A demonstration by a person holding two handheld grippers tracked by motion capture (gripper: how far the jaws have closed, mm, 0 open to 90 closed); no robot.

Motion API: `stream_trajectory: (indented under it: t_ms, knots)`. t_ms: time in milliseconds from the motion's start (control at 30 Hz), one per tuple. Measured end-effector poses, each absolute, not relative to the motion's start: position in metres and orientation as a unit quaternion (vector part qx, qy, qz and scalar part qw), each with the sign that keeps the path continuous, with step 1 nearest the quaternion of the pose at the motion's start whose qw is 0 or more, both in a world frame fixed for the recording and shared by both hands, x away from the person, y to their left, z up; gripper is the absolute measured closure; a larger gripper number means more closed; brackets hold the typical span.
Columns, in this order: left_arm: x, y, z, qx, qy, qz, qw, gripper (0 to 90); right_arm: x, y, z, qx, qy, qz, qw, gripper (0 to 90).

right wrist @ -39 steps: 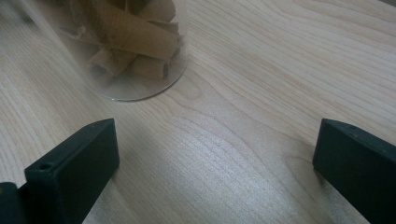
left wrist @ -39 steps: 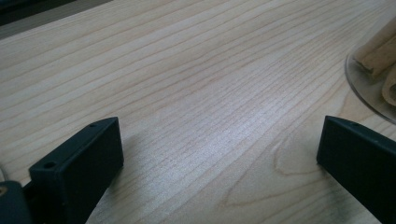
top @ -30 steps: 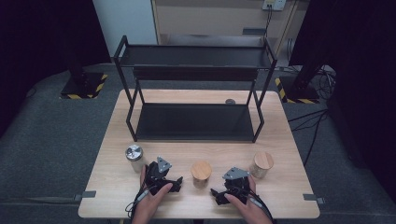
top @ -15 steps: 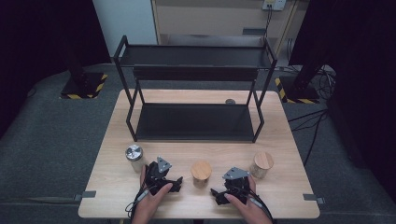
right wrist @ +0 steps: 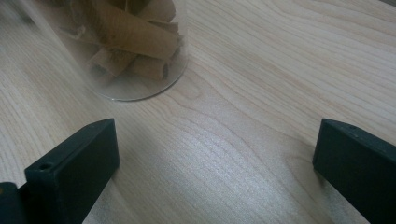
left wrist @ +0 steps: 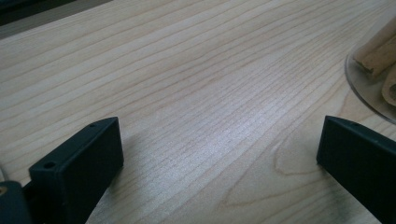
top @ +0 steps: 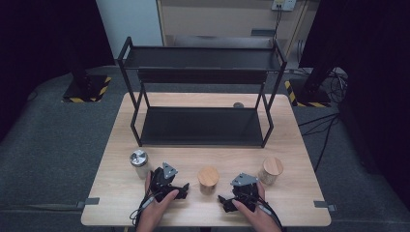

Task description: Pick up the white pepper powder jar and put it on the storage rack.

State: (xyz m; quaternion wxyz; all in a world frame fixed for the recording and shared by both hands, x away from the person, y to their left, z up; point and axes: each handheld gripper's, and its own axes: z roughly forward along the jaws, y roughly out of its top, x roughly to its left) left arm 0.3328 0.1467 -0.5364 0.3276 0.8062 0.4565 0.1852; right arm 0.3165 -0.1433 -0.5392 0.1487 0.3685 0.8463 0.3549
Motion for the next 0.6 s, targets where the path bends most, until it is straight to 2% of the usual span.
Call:
stream_trajectory:
  t_ms: [600]
  knots:
    - [0.3318, 0.152, -0.5347, 0.797, 0.466, 0.172, 0.344, 1.2, 0.3165, -0.1432, -0.5391, 0.369, 0.846, 0.355, 0.148, 0.4]
